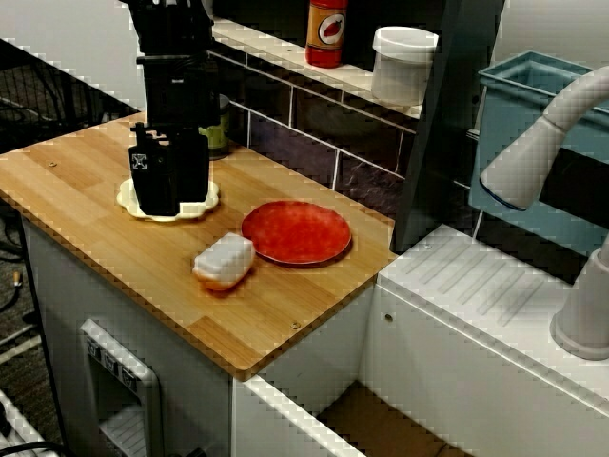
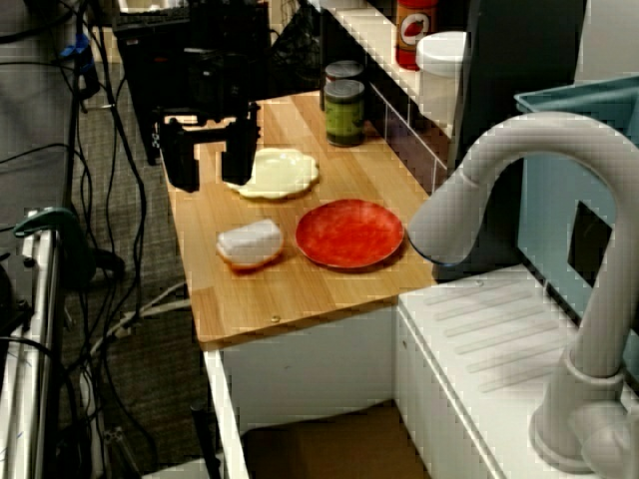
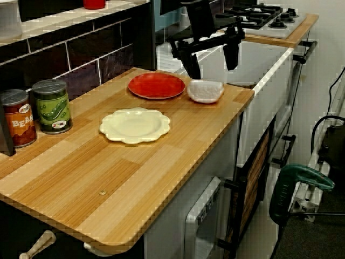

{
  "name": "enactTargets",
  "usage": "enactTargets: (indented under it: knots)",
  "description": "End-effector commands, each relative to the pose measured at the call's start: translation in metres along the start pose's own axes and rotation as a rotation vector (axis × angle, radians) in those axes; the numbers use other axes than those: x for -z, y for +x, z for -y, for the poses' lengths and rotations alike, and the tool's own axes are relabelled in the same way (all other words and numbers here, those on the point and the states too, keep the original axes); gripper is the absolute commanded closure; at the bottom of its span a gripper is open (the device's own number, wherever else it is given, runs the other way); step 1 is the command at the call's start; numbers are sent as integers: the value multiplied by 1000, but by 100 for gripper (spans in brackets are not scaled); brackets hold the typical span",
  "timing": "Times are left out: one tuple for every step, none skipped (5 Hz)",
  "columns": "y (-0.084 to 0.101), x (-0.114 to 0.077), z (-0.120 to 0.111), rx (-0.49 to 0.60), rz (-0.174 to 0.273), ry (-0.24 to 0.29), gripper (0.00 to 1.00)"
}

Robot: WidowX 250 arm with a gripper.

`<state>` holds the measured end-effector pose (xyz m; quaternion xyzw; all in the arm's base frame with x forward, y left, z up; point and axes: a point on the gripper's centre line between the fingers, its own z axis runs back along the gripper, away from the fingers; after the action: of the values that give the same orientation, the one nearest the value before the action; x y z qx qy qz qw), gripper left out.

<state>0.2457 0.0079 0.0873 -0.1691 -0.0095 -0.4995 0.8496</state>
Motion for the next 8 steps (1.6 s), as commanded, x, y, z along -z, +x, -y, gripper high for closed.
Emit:
enactTargets:
  knots:
    - [5, 7, 5, 101, 6, 12, 0]
    - [8, 11, 16, 182, -30, -12, 0]
    - [7, 5, 24, 240, -39, -57, 0]
    - [3, -4, 31, 276, -20, -99, 0]
    - [2, -4, 38, 292, -37, -114, 0]
    - [4, 3, 48, 302, -48, -113, 0]
    - [5, 16, 57, 299, -56, -79, 0]
    - [10, 36, 62, 297, -91, -59, 0]
